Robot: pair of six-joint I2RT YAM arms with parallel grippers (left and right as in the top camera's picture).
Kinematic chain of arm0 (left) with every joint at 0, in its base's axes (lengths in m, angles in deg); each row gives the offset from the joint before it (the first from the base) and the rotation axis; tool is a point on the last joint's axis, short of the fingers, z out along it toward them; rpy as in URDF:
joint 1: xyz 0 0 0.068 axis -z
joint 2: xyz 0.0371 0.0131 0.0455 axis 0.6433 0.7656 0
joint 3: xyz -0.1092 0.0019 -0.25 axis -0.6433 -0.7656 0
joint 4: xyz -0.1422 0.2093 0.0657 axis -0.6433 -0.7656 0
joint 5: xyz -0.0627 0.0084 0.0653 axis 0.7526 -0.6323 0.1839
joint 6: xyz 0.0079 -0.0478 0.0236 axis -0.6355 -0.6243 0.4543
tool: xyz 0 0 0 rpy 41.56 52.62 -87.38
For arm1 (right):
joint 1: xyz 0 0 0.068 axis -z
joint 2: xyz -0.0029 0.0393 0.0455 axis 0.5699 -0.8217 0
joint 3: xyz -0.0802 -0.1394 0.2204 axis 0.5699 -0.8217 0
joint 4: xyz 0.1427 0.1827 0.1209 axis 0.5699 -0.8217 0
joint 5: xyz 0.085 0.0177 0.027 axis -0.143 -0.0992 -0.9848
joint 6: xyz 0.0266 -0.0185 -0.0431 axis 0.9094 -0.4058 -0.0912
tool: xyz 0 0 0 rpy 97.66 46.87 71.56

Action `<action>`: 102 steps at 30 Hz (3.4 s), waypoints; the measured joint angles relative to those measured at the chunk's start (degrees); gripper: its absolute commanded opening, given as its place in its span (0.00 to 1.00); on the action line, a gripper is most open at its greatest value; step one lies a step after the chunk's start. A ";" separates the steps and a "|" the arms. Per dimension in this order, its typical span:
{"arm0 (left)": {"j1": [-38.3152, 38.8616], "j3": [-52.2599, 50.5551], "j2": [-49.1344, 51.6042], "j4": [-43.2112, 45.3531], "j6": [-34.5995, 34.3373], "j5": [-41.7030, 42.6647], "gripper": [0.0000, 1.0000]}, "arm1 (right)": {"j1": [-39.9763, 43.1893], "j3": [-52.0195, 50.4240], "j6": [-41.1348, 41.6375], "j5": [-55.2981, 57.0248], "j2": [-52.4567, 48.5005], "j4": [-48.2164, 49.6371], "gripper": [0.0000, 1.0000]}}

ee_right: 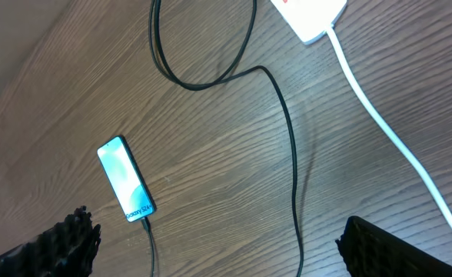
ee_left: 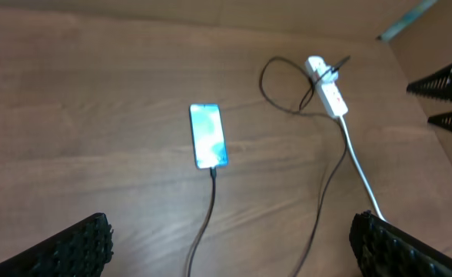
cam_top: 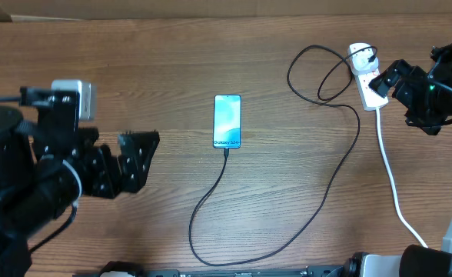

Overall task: Plug charger to phone and switch on socket
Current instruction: 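Move the right gripper over the white power strip's switch beside the charger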

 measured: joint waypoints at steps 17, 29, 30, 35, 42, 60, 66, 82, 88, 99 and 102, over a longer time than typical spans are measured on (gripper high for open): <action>0.00 -8.17 -9.73 -3.28 -1.36 -0.24 0.92 | 0.00 0.02 -0.46 -0.37 0.00 0.94 1.00; 0.00 -20.92 -18.16 0.63 -5.66 -0.24 0.93 | 0.00 0.07 -0.48 -0.02 0.00 2.05 1.00; 0.00 -21.49 -18.47 0.76 -6.05 -0.24 0.92 | 0.00 0.07 -0.50 0.33 0.00 2.49 1.00; 0.00 -24.65 -19.23 1.49 -8.11 -1.42 1.00 | 0.00 0.11 -0.59 3.82 0.00 4.59 1.00; 0.00 -29.42 -19.15 5.18 -10.75 -5.05 1.00 | 0.00 0.13 -0.63 7.82 0.00 7.93 1.00; 0.00 -30.82 -17.68 5.31 -11.80 -11.61 1.00 | 0.00 0.57 -0.85 20.50 -7.15 24.26 1.00; 0.00 -30.82 -17.68 5.01 -11.80 -11.82 1.00 | 0.00 0.59 -0.83 25.99 -17.20 28.24 1.00; 0.00 -30.82 -17.68 5.01 -11.80 -11.82 1.00 | 0.00 0.59 -0.90 30.95 -30.60 43.82 1.00; 0.00 -30.82 -17.68 5.01 -11.80 -11.82 1.00 | 0.00 0.59 -0.96 31.41 -34.82 46.07 1.00; 0.00 -30.82 -17.68 4.98 -11.80 -11.82 1.00 | 0.22 0.59 -1.05 32.37 -38.03 45.38 1.00; 0.00 -30.82 -17.68 4.98 -11.80 -11.82 1.00 | 0.22 0.59 -1.07 32.20 -39.32 44.83 1.00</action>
